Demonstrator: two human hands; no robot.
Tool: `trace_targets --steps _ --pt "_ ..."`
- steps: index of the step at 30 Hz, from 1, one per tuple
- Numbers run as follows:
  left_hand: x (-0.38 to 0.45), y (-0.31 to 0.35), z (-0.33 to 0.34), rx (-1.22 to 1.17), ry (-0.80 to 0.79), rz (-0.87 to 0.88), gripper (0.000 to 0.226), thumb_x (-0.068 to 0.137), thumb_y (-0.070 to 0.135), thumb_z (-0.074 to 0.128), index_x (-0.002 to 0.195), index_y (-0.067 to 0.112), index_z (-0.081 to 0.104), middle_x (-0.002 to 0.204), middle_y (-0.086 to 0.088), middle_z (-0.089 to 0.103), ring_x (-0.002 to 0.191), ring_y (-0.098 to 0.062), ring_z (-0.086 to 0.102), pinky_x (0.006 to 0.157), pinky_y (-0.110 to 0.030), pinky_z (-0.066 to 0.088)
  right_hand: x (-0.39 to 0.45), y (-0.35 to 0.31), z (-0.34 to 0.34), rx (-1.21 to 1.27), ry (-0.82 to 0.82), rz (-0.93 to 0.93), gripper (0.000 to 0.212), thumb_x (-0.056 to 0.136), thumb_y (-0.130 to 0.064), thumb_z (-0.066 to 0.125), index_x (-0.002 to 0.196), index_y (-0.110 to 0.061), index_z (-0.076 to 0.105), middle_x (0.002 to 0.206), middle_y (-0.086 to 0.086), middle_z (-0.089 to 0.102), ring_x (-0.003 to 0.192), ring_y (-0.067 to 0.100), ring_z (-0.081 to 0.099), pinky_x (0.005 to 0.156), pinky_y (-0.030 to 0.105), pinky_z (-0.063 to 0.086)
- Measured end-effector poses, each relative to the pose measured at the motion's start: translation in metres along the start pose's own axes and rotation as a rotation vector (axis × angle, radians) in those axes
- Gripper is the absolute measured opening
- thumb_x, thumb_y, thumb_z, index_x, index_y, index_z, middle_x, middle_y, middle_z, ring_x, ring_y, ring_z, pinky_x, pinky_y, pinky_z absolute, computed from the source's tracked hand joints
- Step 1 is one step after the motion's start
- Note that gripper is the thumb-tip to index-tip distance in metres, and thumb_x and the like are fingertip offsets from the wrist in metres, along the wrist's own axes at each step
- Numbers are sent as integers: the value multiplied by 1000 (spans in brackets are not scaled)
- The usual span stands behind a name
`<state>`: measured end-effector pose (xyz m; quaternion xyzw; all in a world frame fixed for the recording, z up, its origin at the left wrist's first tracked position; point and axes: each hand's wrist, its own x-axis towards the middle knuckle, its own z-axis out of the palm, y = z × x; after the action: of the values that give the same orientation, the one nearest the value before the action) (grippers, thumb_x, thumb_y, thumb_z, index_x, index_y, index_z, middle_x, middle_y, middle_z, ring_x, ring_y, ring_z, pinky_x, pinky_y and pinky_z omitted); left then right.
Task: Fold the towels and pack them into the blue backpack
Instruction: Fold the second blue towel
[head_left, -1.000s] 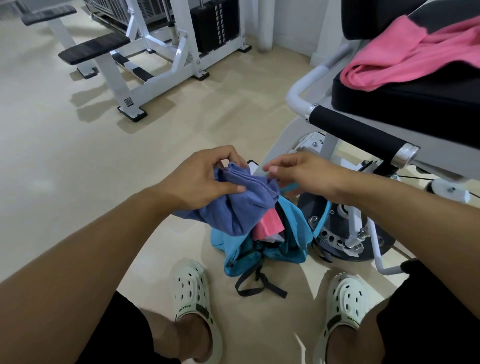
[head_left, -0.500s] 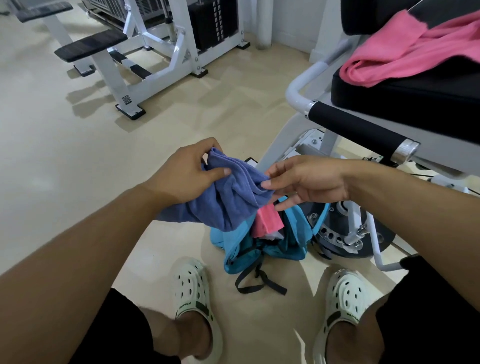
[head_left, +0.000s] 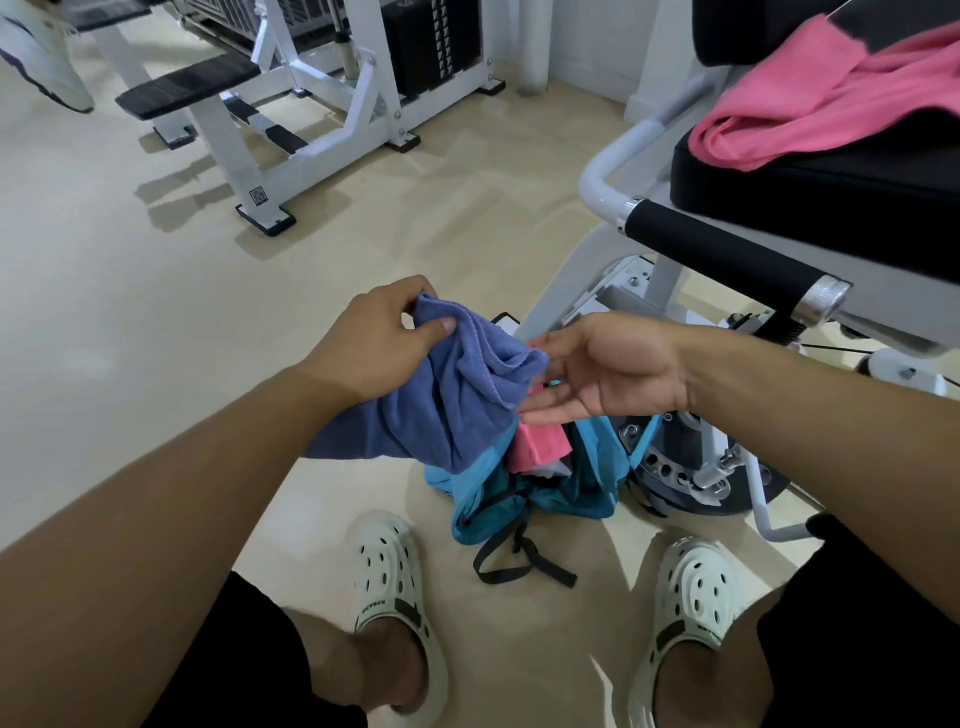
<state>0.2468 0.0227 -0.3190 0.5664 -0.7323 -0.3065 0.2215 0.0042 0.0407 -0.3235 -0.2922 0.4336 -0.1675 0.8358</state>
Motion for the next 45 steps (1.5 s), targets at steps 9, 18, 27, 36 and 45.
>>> trace_targets --steps 9,18,27,36,45 --pt "0 0 2 17 34 9 24 95 34 65 76 27 53 61 24 56 55 5 49 62 -21 36 9 2 2 38 -35 -13 28 83 3 59 103 -16 60 95 4 66 75 14 67 70 27 60" --pt "-5 4 -9 40 -114 49 15 93 26 68 83 17 61 54 21 56 51 0 50 57 -10 38 10 4 -3 -550 499 -113 20 91 4 50 98 -11 63 79 6 61 54 14 57 41 19 46" --pt "-6 1 -7 13 -169 22 20 97 32 63 82 19 61 75 1 65 64 -20 55 71 -35 50 9 5 -12 -738 622 -225 19 94 -8 47 99 -15 64 78 4 61 71 25 71 63 37 61" --pt "-9 4 -9 -93 -186 63 16 102 26 58 93 19 69 89 2 73 78 0 63 70 -8 48 13 9 -20 -1147 384 -423 32 77 -26 83 104 -34 67 109 -15 68 106 10 63 96 34 51" --pt "-5 -2 -11 -13 -148 45 18 101 30 57 91 19 67 80 5 69 68 -15 59 64 -21 47 12 8 -29 -1351 362 -357 15 87 -39 77 93 -28 69 100 -16 70 91 -7 58 90 31 48"
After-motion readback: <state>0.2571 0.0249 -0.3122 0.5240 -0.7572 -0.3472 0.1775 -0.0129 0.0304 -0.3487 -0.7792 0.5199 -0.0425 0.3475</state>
